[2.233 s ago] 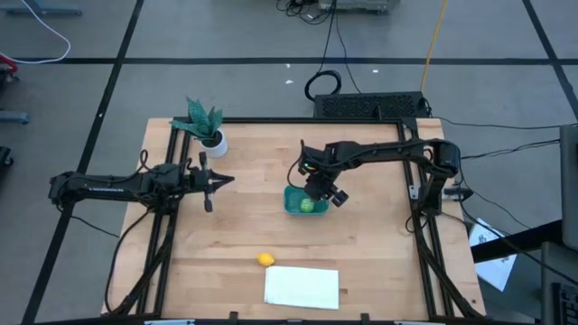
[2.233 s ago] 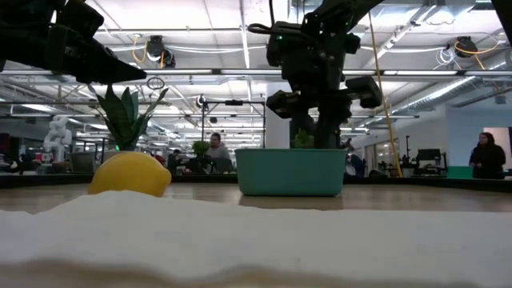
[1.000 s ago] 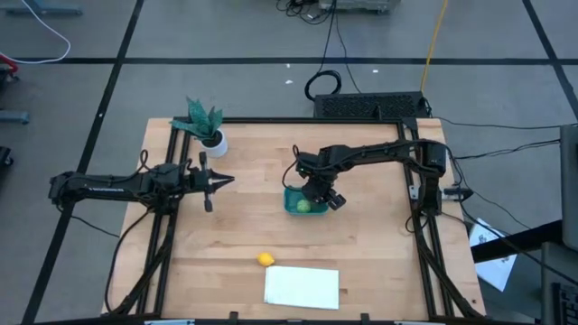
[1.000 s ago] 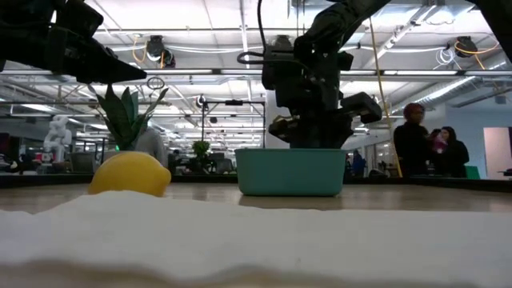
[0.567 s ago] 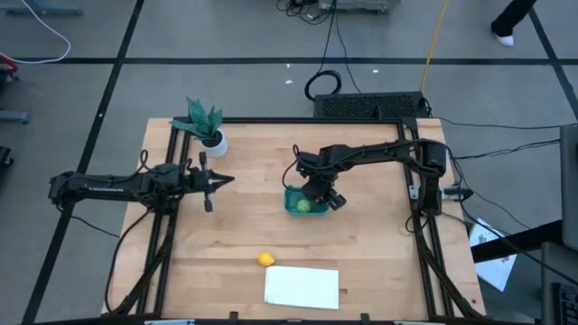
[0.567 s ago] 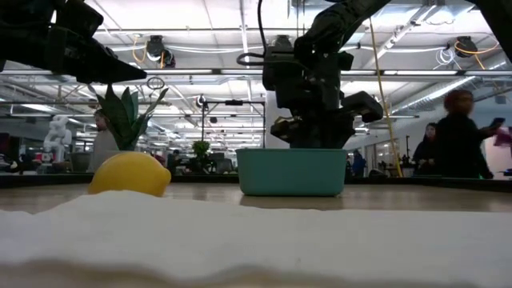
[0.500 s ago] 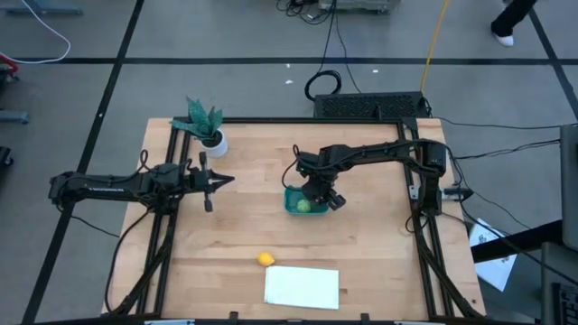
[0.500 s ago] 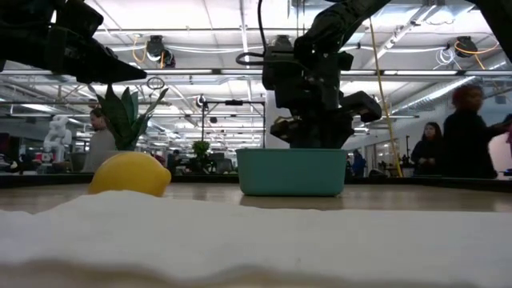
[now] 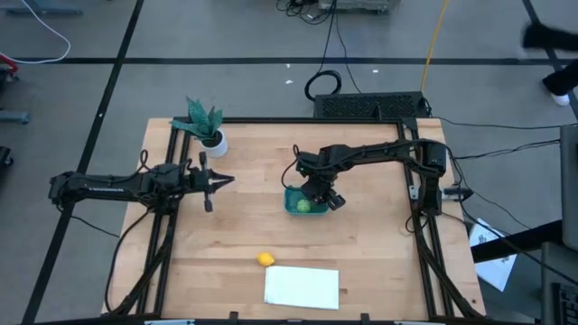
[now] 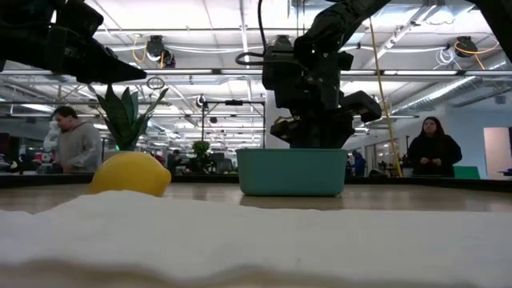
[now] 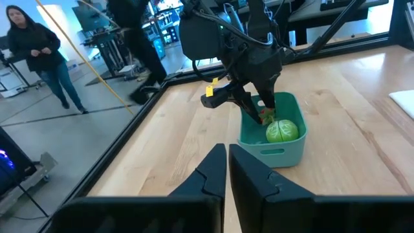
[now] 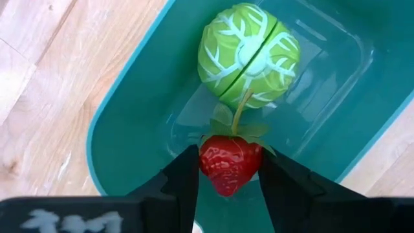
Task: Pick and placing Produce into tupperware
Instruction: Put the red strawberry into the blue bin, then put the yellow lemon into the blue bin
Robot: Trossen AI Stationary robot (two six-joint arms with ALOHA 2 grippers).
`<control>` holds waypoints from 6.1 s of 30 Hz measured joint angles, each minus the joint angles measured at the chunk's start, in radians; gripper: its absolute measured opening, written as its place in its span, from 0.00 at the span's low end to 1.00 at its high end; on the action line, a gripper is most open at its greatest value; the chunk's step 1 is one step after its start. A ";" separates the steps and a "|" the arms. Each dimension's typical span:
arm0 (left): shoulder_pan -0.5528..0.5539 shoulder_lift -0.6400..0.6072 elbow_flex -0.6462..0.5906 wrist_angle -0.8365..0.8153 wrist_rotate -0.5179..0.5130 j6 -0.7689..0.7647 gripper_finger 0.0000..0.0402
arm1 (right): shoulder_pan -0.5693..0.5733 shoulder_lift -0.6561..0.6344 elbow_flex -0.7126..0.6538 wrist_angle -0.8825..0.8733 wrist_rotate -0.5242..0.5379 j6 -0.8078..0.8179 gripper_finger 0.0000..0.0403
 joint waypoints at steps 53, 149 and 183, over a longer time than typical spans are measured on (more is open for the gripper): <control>0.000 0.000 0.000 0.000 0.000 -0.006 0.02 | 0.003 -0.001 0.106 -0.089 0.111 -0.023 0.03; 0.000 0.000 0.000 -0.001 0.000 -0.013 0.02 | 0.035 -1.483 -1.208 1.221 0.316 0.915 0.00; 0.000 0.000 0.000 0.010 0.000 -0.028 0.06 | 0.035 -1.483 -1.313 1.389 0.312 0.826 0.00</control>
